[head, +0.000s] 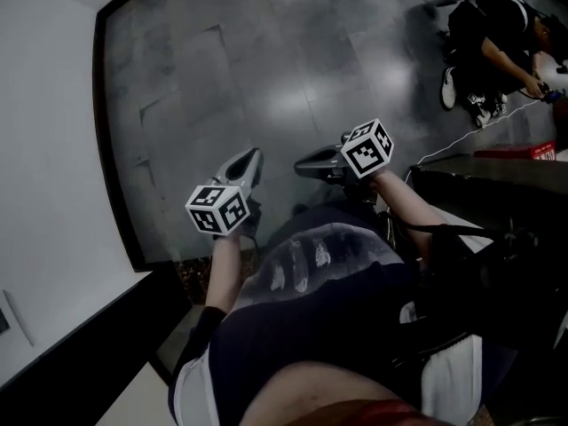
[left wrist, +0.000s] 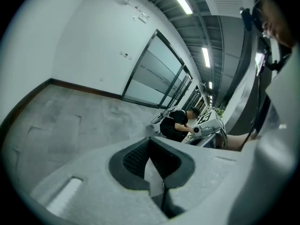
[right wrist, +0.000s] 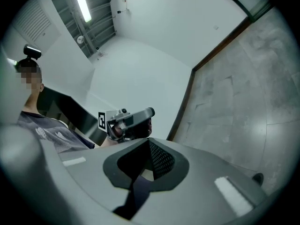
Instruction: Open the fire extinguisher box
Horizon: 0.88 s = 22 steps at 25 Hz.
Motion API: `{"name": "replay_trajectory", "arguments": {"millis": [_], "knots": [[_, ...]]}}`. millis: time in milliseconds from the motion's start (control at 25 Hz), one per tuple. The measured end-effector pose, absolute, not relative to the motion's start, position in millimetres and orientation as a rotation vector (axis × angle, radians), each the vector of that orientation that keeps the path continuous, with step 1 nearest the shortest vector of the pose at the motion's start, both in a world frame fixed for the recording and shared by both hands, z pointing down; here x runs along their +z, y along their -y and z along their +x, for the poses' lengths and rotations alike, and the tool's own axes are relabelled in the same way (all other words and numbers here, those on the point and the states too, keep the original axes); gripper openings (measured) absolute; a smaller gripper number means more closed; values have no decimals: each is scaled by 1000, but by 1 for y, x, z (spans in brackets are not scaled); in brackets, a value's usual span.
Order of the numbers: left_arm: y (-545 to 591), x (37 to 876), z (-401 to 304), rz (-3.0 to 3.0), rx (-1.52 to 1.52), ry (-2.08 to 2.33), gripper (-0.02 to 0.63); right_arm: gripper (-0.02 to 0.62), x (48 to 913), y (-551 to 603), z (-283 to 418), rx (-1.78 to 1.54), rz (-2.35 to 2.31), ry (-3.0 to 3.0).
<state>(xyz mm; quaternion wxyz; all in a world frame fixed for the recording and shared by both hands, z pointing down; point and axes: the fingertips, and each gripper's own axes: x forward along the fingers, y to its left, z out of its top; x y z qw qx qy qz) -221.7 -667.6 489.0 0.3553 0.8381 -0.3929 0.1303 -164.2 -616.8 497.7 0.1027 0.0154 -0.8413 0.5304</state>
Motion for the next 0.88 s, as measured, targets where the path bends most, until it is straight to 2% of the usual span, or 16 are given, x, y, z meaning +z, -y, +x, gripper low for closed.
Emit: {"name": "replay_trajectory", "arguments": {"millis": [600,880], "knots": [[753,481,-127,2197,422,996,0,0,492,723,-79,1565,95,2611],[754,475,-122,2209,431,1030,0,0,496,732,-61,1559,96,2592]]}}
